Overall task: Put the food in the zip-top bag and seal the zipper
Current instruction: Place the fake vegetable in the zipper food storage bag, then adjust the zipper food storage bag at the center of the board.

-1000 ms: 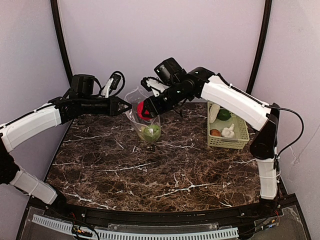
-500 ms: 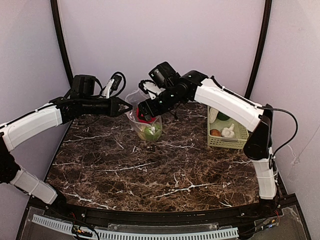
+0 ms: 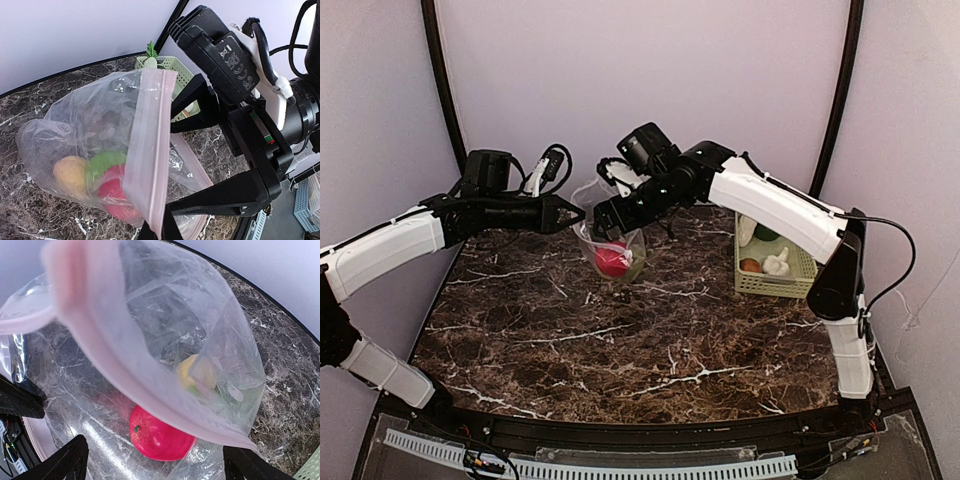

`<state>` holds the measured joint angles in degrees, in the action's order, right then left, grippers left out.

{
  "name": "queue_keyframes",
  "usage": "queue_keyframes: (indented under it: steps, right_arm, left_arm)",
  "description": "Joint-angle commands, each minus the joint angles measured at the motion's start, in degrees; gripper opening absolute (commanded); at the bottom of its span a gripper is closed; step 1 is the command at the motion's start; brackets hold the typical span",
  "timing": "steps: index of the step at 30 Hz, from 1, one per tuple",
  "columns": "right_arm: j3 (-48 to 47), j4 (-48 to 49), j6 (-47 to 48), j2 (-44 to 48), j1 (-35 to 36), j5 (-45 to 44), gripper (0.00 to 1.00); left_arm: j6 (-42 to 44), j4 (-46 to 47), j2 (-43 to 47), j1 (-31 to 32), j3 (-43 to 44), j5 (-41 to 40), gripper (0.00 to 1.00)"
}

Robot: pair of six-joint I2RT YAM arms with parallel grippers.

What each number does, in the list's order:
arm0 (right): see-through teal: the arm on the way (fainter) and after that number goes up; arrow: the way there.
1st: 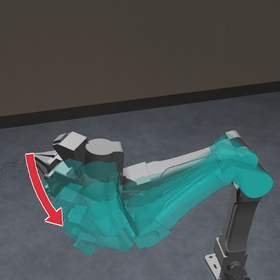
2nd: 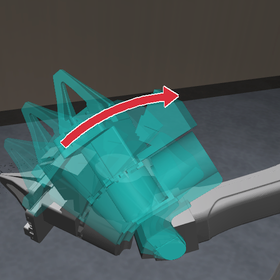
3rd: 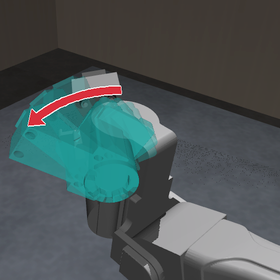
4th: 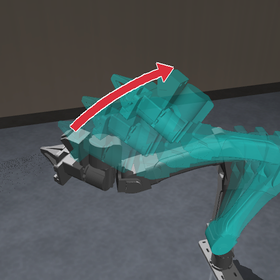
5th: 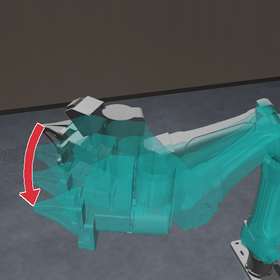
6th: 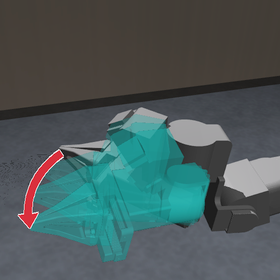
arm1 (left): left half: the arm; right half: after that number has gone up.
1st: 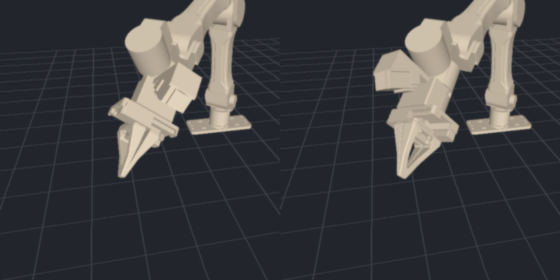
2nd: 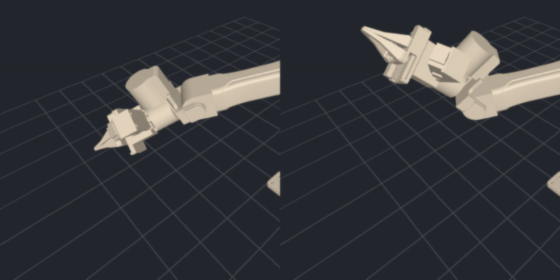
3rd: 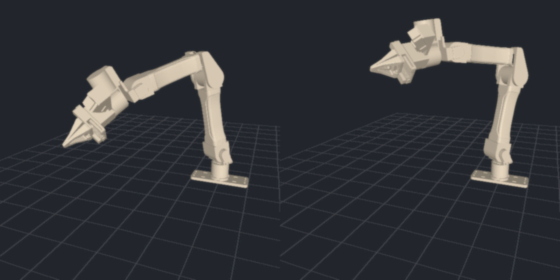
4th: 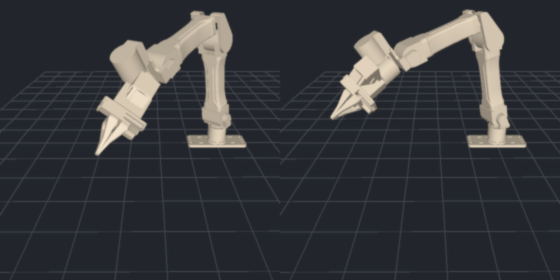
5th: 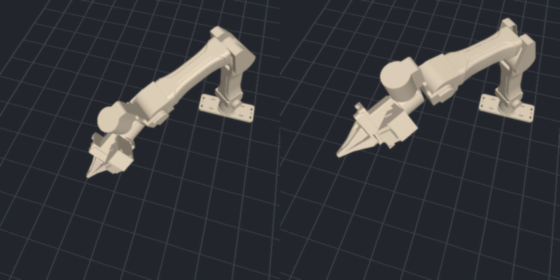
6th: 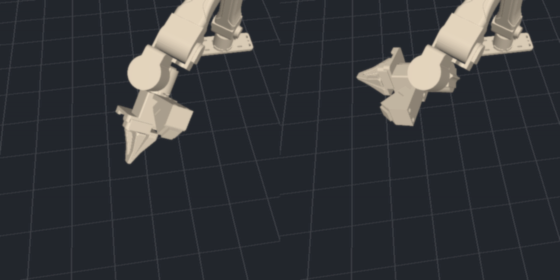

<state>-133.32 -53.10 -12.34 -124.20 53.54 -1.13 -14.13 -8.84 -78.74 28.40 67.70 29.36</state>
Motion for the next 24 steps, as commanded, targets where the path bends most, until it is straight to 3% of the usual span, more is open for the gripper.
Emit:
queue_keyframes:
  steps: [1,8,14,24]
  right_arm:
    - [0.6,2.5,0.3,2.6,0.6,0.8,0.91]
    - [5.6,7.2,1.9,10.2,1.8,5.2,0.91]
    - [13.6,9.5,-0.3,17.0,1.8,0.8,0.89]
    - [18.3,8.7,-4.6,14.5,1.5,-1.7,0.69]
  left_arm:
    - [0.2,0.2,0.2,0.2,-0.7,0.7,0.01]
    - [0.4,0.0,0.5,0.2,-0.7,0.3,0.01]
    - [0.3,0.0,0.7,0.2,-0.7,0.2,0.01]
    - [0.1,0.2,0.9,0.2,-0.8,0.5,0.01]
